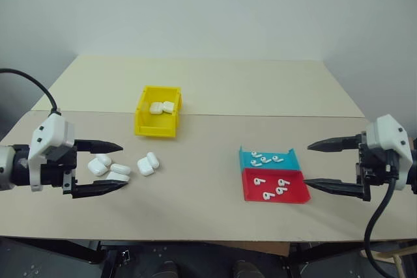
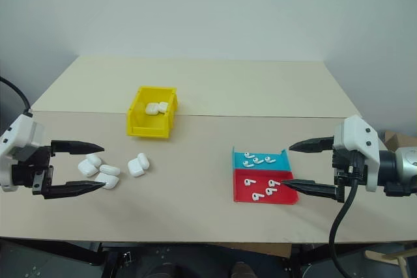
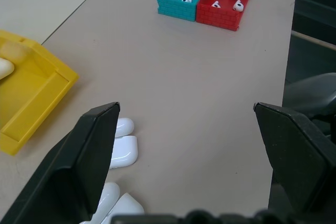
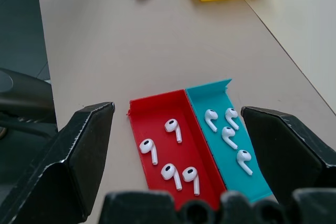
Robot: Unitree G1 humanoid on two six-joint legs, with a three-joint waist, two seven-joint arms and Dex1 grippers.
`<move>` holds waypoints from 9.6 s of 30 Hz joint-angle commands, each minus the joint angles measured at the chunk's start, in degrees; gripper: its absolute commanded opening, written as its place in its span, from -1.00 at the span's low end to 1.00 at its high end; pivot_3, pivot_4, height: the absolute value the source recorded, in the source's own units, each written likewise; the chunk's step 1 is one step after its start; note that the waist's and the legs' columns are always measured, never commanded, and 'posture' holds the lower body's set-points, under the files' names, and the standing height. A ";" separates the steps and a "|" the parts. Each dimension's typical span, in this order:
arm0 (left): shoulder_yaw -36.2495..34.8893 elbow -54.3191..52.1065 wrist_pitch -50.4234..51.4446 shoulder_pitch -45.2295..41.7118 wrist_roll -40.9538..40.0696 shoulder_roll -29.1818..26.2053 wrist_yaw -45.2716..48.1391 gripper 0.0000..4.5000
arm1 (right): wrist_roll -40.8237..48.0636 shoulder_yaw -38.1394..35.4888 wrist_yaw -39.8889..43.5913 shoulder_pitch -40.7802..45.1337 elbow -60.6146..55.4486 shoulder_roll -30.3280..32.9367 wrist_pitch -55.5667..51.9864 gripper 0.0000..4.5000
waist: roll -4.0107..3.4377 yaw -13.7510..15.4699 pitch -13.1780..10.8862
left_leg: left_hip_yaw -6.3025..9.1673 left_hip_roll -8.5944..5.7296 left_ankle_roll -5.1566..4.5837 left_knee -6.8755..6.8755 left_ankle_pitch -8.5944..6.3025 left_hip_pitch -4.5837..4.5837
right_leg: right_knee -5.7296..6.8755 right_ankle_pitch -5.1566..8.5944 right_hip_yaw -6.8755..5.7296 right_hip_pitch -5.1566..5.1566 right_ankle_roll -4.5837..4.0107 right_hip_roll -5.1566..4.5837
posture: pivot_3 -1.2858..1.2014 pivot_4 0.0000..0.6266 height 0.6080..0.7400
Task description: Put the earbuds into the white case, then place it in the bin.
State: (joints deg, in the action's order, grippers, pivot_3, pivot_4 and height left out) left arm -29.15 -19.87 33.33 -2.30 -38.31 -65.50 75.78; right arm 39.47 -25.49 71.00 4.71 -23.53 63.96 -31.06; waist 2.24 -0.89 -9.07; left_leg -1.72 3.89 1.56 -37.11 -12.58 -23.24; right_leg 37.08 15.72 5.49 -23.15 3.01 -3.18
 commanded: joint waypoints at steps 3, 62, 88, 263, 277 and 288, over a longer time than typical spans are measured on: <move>-0.46 -0.60 -2.63 -0.13 2.45 -0.06 -1.81 0.98 | 0.22 -1.31 -1.24 0.46 -1.21 -0.97 1.12 1.00 | 0.00 0.00 0.00 | 0.00 0.00 0.00 0.00 0.00 0.00 | 0.00 0.00 0.00 0.00 0.00 0.00 | 0.03 -0.52 1.00; 62.52 35.81 30.11 -50.39 38.86 0.16 -12.29 0.98 | 4.52 -1.90 -14.16 0.87 -8.06 -3.91 -5.67 1.00 | 0.07 0.21 -0.03 | 0.19 -0.05 -0.02 -0.31 0.01 -0.26 | 0.16 -0.02 -0.05 -0.06 0.04 0.09 | 0.03 -0.52 1.00; 63.00 49.02 20.28 -52.21 49.71 9.60 -7.01 0.98 | 5.76 -5.87 -15.28 -2.08 -10.68 -3.87 -6.41 1.00 | -0.35 0.82 0.21 | 0.23 -0.13 -0.06 -0.69 0.01 -0.04 | 0.76 0.04 -0.02 0.09 0.14 0.07 | 0.03 -0.52 1.00; 33.24 1.30 -10.42 -25.26 -2.37 40.01 -11.45 0.25 | 3.70 -3.32 -25.20 21.82 -20.74 -31.22 -30.24 -0.74 | -0.17 0.18 0.11 | 0.49 -0.18 -0.30 -0.71 0.02 -0.47 | 0.46 0.03 -0.22 0.01 0.16 0.01 | 0.03 -0.52 1.00; 35.36 6.82 -9.55 -32.13 -1.71 41.46 -7.51 0.25 | 26.55 6.25 -47.40 21.72 -23.92 -37.67 -25.58 -0.74 | -0.19 -0.46 0.12 | 0.52 -0.18 -0.30 -0.68 0.02 -0.44 | 0.47 0.03 -0.22 0.01 0.15 0.03 | 0.03 -0.52 1.00; 34.51 6.59 -9.94 -32.05 -1.82 40.75 -6.36 0.25 | 24.94 10.70 -47.91 18.69 -22.56 -33.29 -19.94 -0.74 | -0.19 -0.32 0.12 | 0.53 -0.18 -0.30 -0.68 0.02 -0.48 | 0.44 0.03 -0.23 0.00 0.16 0.03 | 0.03 -0.52 1.00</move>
State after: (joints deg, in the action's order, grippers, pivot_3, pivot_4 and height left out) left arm 6.35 -12.06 24.11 -33.78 -39.68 -24.56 69.06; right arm 64.32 -14.77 23.05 23.36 -45.43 30.15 -53.25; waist 2.06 -1.21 -8.95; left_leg -1.19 3.71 1.26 -37.79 -12.56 -23.72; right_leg 37.53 15.75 5.26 -23.15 3.17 -3.15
